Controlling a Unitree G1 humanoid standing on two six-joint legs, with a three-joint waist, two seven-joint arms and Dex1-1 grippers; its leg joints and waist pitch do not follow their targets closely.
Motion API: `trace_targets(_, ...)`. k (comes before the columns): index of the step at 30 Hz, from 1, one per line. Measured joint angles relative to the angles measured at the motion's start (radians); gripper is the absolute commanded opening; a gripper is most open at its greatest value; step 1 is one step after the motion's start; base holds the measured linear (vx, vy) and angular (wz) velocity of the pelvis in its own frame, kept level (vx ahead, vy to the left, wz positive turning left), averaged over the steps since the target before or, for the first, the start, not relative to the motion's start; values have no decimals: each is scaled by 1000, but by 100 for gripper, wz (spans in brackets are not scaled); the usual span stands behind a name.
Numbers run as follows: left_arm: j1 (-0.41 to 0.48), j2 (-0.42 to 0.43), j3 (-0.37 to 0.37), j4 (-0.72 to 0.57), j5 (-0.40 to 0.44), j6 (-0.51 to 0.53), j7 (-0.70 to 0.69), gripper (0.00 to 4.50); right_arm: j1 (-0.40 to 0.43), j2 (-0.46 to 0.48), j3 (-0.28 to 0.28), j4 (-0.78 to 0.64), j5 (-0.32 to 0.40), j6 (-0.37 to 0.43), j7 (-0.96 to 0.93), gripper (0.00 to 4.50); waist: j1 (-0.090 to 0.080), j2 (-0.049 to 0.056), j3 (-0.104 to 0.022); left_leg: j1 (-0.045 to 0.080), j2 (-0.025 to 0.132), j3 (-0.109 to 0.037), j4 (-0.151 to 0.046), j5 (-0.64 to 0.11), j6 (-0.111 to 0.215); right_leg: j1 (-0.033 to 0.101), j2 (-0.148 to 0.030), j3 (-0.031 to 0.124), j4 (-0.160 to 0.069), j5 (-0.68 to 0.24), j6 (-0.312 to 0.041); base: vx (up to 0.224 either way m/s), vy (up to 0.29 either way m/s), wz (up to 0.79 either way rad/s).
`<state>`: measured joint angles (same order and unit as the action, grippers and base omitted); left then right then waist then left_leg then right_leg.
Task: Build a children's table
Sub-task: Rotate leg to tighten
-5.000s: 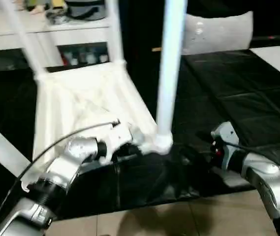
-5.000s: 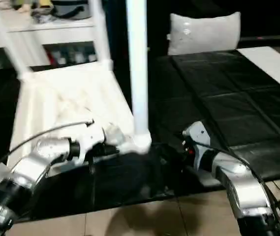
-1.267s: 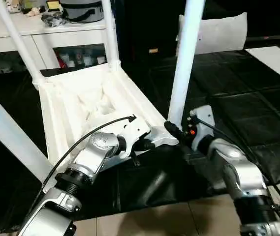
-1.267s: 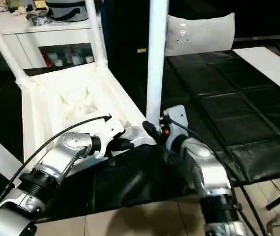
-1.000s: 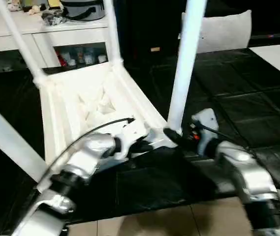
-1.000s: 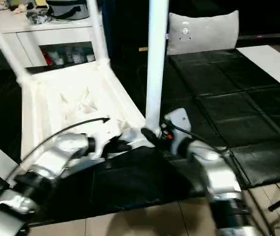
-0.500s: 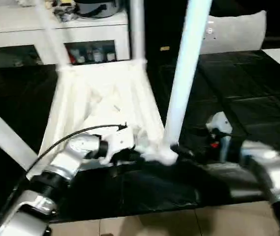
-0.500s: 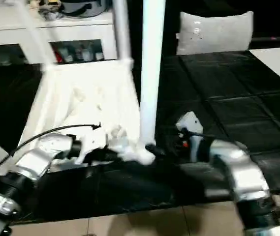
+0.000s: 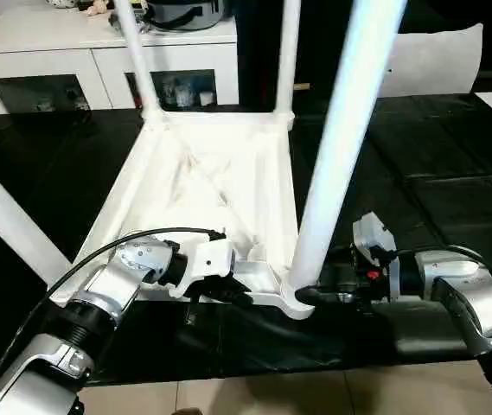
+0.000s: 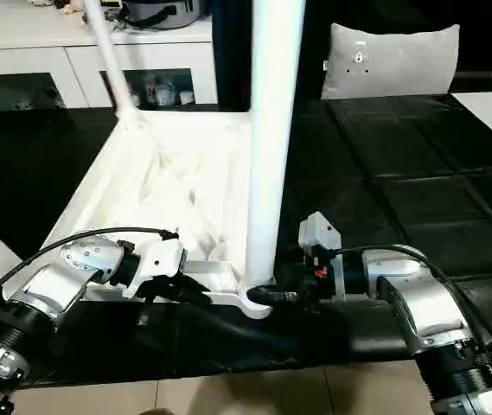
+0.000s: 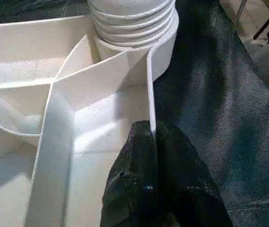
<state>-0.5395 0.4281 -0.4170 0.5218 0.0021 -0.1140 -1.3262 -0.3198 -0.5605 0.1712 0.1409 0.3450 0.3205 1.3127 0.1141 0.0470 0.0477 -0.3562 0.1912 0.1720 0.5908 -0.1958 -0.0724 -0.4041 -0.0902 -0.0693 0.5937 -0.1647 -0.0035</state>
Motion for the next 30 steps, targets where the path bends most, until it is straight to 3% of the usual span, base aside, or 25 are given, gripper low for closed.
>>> trace_targets(11, 21, 0, 8, -20, -21, 15, -23, 0, 6, -2, -6, -7, 31, 63, 13, 241, 2, 0, -1, 0, 0, 0, 0, 0, 0, 0, 0, 0, 0, -1, 0, 0, 0, 0)
trace_targets(17, 24, -17, 25, -37, -27, 100, -3, 0, 42, 30, -30, -52, 38, 105, -72, 204, -2, 0, -1, 1, 0, 1, 0, 0, 0, 2, 0, 1, 1, -1, 1, 0, 0, 0)
trace_targets(20, 24, -36, 47, -38, -23, 174, 66, 0, 42, 74, -50, -51, 2, 100, -183, 200, -15, 0, -1, 7, 0, 1, 0, 0, 0, 4, 0, 1, 1, -4, 5, 0, 0, 0)
trace_targets(23, 22, -73, 70, -47, -7, 252, 172, 0, 32, 141, -80, -41, -43, 114, -359, 196, -45, -1, 0, 6, -1, 1, 1, 1, -2, 5, 0, 1, 0, -4, 5, 0, 0, 0)
trace_targets(26, 14, -164, 110, -52, 7, 375, 343, 0, -9, 243, -116, -44, -109, 201, -613, 195, -80, 0, 0, 6, -2, 0, 2, 1, -2, 3, -1, 0, -2, -4, 6, 0, 0, 0)
trace_targets(29, 12, -213, 114, -72, 21, 435, 428, 0, -21, 283, -128, -46, -139, 214, -730, 195, -89, 3, -1, 6, -2, 0, 1, 1, -2, 3, -1, -2, -9, -4, 6, 0, 0, 0)
trace_targets(30, 12, -218, 115, -76, 22, 442, 444, 0, -22, 293, -128, -46, -146, 205, -747, 228, -89, 4, -2, 6, -2, 0, 0, 1, -2, 3, -1, -2, -10, -4, 6, 0, 0, 0)
